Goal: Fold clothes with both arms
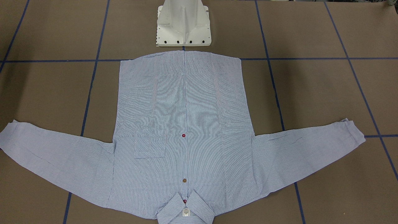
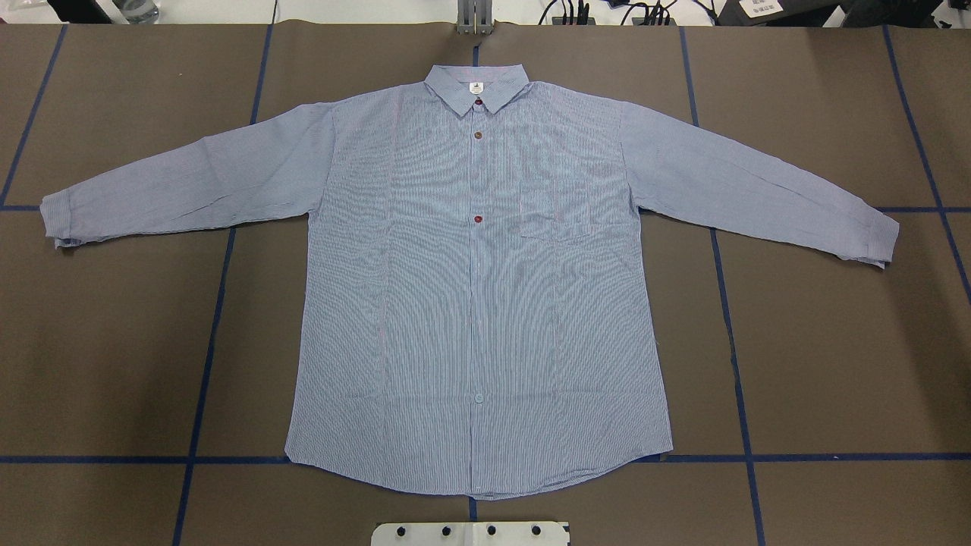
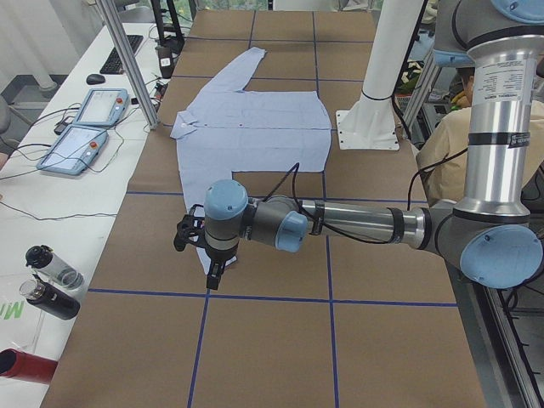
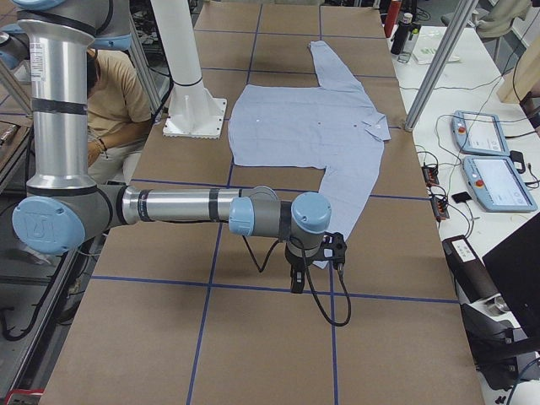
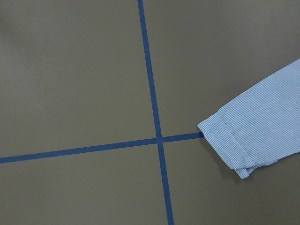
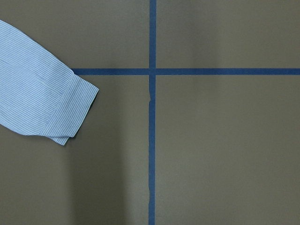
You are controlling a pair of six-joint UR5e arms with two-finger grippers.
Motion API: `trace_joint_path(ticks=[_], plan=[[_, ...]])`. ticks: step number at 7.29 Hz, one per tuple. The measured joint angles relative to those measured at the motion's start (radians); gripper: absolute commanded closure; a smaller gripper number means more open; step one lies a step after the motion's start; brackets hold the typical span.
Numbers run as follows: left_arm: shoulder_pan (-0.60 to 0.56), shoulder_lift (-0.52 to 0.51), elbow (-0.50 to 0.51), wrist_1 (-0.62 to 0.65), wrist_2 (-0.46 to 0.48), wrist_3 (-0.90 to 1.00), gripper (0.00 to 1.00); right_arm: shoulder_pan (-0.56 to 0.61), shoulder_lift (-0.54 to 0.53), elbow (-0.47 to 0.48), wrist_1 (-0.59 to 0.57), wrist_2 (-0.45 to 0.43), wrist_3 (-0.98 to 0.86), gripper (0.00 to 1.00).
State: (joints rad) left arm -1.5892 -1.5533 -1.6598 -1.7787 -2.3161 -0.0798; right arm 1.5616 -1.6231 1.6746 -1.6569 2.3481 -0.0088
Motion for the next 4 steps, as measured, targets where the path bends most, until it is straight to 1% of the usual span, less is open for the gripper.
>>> trace_joint_path(ticks=[3, 4], plan=[[-0.023, -0.010, 0.000, -0.001, -0.001, -0.001, 0.00, 0.000, 0.001, 0.001, 0.007, 0.004, -0.001, 0.00], [-0.024, -0.009, 0.001, -0.003, -0.001, -0.004, 0.00, 0.000, -0.002, -0.002, 0.038, 0.004, 0.000, 0.00]])
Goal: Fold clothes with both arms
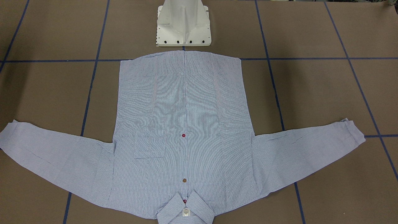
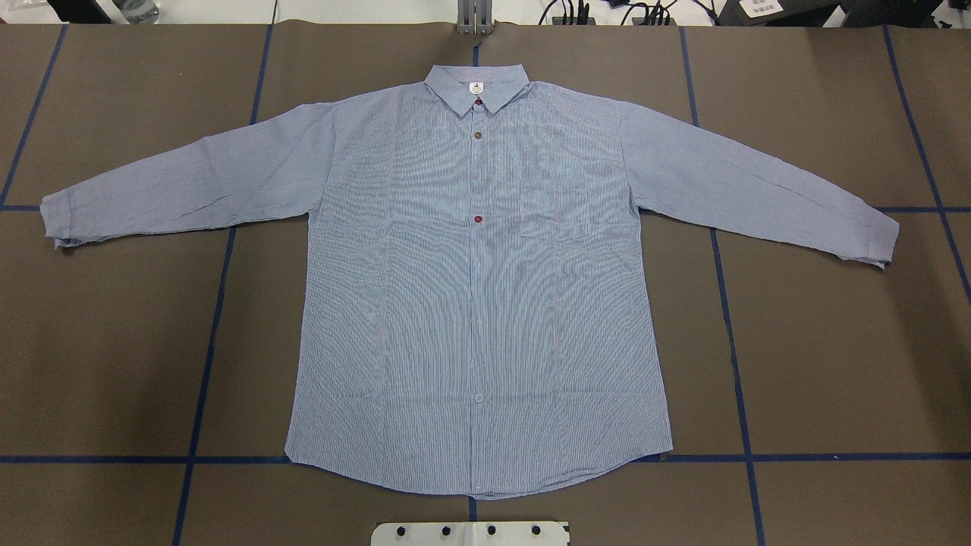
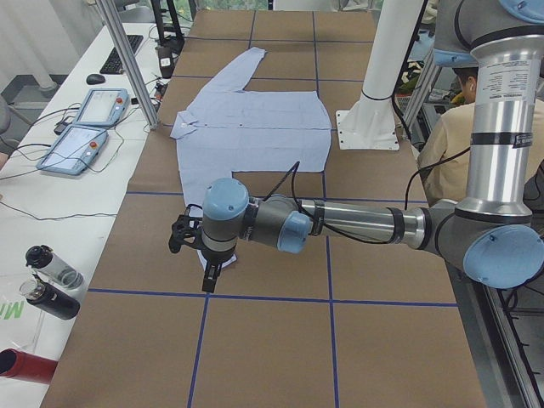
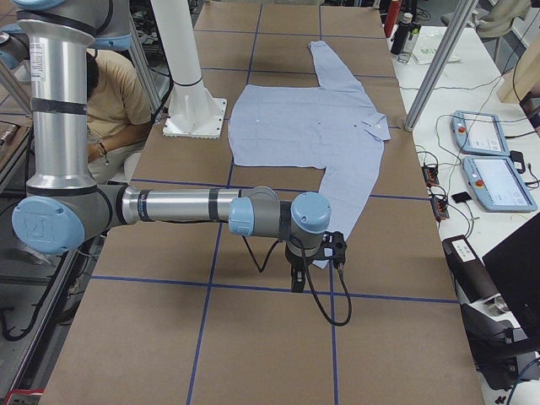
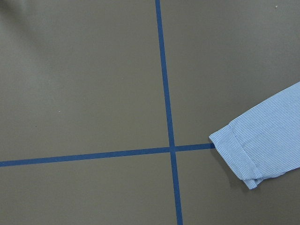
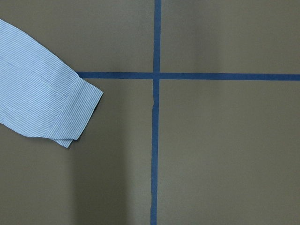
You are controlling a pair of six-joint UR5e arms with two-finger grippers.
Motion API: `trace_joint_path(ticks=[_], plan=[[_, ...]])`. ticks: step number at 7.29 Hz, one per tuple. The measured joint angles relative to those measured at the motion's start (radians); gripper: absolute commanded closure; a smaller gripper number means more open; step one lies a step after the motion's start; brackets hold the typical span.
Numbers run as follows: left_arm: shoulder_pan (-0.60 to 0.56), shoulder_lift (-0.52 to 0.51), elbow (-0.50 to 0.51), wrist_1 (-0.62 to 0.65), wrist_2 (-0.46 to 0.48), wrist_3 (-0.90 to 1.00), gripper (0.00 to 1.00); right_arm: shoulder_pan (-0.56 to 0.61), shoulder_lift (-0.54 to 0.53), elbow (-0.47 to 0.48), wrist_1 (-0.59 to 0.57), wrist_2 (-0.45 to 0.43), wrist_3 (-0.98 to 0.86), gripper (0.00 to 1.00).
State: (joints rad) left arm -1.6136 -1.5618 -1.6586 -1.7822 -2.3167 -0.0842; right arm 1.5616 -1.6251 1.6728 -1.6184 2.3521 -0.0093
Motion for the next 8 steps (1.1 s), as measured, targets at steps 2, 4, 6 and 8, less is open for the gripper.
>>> trace_joint_path(ticks=[2, 4, 6, 8], plan=[[0.002, 0.002, -0.006, -0.003, 0.000, -0.004, 0.00, -0.001, -0.013, -0.012, 0.069, 0.002, 0.001, 0.00], [0.004, 0.003, -0.003, -0.040, -0.007, -0.003, 0.00, -0.009, -0.018, -0.018, 0.097, 0.040, 0.021, 0.00], [0.005, 0.007, -0.001, -0.078, -0.049, -0.003, 0.00, -0.079, -0.018, -0.019, 0.172, 0.080, 0.216, 0.01], [0.007, 0.008, -0.001, -0.092, -0.095, -0.004, 0.00, -0.166, -0.020, -0.033, 0.329, 0.072, 0.492, 0.02]])
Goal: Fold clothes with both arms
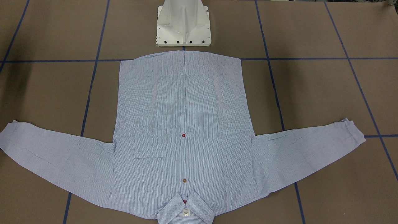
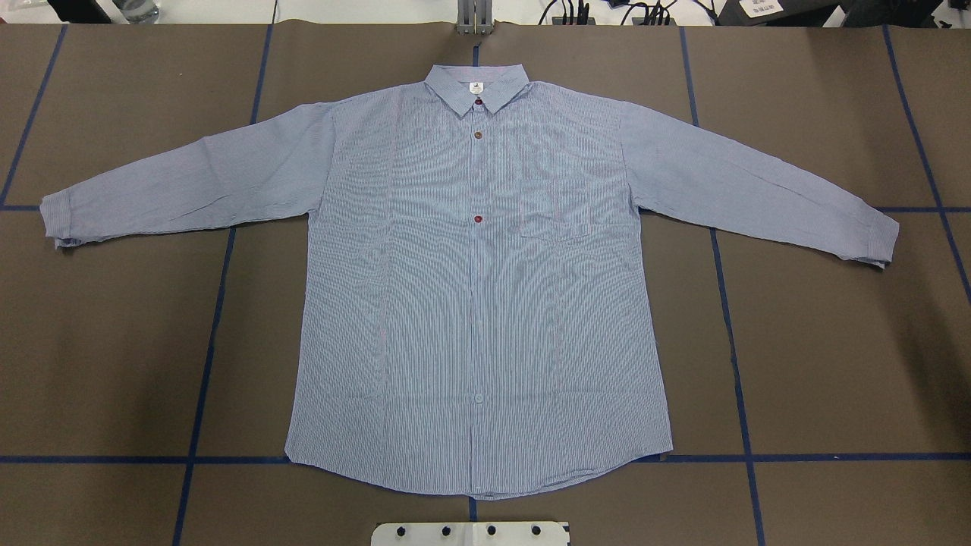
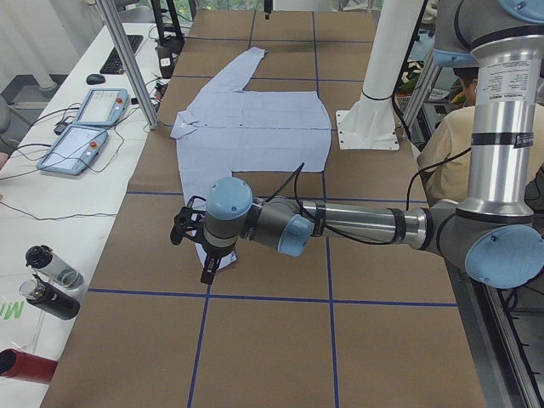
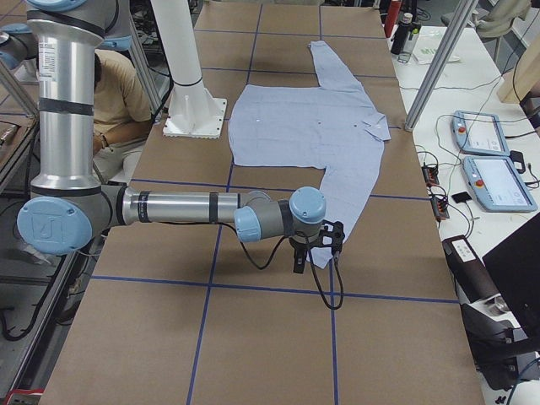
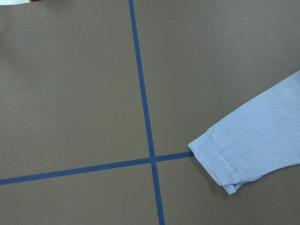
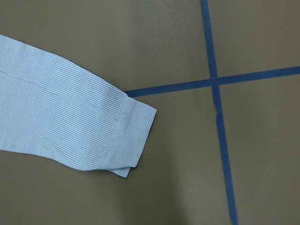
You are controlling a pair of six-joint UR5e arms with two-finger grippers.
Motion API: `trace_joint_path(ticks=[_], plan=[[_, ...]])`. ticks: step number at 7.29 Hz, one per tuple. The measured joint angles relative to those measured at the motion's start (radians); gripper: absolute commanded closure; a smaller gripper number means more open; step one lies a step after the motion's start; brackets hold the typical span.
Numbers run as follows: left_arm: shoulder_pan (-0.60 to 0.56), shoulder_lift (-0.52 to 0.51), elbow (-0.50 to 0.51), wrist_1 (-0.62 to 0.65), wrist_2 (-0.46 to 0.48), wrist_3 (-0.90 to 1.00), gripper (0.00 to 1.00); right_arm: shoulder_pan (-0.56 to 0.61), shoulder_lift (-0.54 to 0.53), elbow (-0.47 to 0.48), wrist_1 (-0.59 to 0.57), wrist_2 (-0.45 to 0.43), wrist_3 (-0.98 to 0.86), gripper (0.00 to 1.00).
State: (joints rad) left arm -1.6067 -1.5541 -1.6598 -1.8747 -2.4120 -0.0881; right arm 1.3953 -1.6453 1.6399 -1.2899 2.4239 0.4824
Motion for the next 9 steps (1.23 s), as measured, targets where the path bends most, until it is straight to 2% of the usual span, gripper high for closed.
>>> trace_joint_path(ticks=[1, 2, 4, 7, 9], plan=[[0.000, 0.000, 0.000, -0.006, -0.047, 0.000, 0.00, -0.038, -0.001, -0.006, 0.063, -0.002, 0.108, 0.09], [0.001, 0.000, 0.002, -0.016, -0.079, 0.001, 0.00, -0.069, -0.001, -0.016, 0.109, -0.004, 0.183, 0.11], [0.001, 0.001, 0.010, -0.032, -0.098, 0.002, 0.00, -0.114, 0.004, -0.045, 0.164, -0.008, 0.275, 0.07], [0.001, 0.002, 0.022, -0.036, -0.101, 0.004, 0.00, -0.145, 0.018, -0.085, 0.200, -0.023, 0.298, 0.06], [0.001, 0.002, 0.023, -0.037, -0.100, 0.003, 0.00, -0.156, 0.040, -0.147, 0.267, -0.038, 0.368, 0.10]])
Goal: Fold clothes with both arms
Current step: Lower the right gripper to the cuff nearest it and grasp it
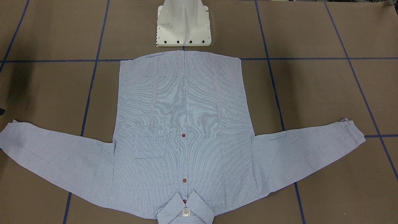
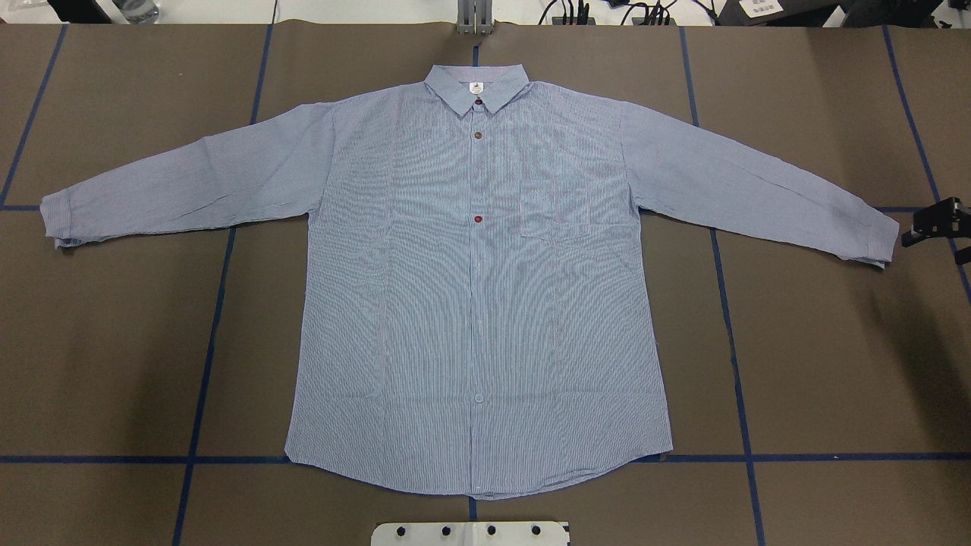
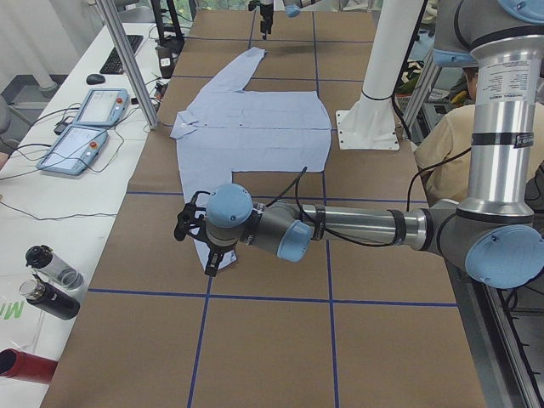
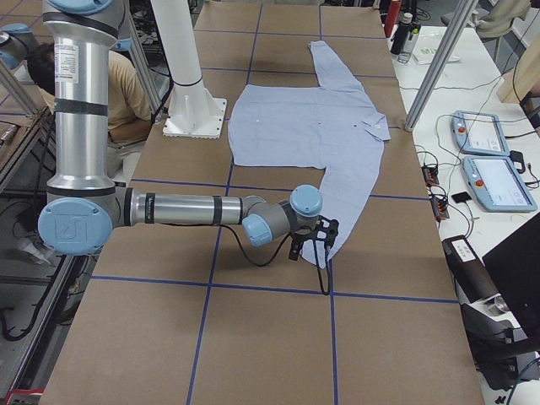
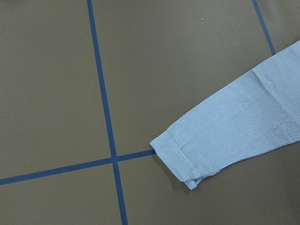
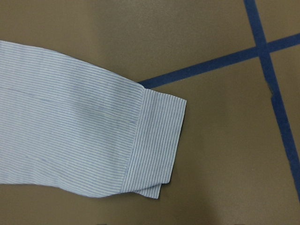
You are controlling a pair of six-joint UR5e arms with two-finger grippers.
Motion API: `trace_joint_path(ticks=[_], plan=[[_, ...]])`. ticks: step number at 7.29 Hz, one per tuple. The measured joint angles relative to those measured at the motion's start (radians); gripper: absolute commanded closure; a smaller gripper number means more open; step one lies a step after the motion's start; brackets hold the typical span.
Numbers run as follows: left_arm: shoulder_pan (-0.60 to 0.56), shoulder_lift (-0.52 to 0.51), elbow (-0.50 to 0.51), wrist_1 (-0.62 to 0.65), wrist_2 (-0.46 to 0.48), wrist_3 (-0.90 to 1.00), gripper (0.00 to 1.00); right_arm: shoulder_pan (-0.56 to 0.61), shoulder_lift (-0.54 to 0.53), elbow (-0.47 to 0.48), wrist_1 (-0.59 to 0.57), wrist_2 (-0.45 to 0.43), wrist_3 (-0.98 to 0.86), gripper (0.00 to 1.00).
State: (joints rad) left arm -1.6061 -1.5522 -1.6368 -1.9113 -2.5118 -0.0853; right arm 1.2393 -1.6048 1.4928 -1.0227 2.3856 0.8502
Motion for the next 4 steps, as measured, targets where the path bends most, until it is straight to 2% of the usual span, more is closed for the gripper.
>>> trace_joint_path(ticks=[2, 4], plan=[[0.000, 0.000, 0.003, 0.002, -0.001, -0.001, 0.00, -0.035, 0.025, -0.078, 0.153, -0.030, 0.165, 0.09], [0.000, 0.000, 0.007, 0.001, -0.002, -0.001, 0.00, -0.071, 0.029, -0.103, 0.212, -0.048, 0.259, 0.09]])
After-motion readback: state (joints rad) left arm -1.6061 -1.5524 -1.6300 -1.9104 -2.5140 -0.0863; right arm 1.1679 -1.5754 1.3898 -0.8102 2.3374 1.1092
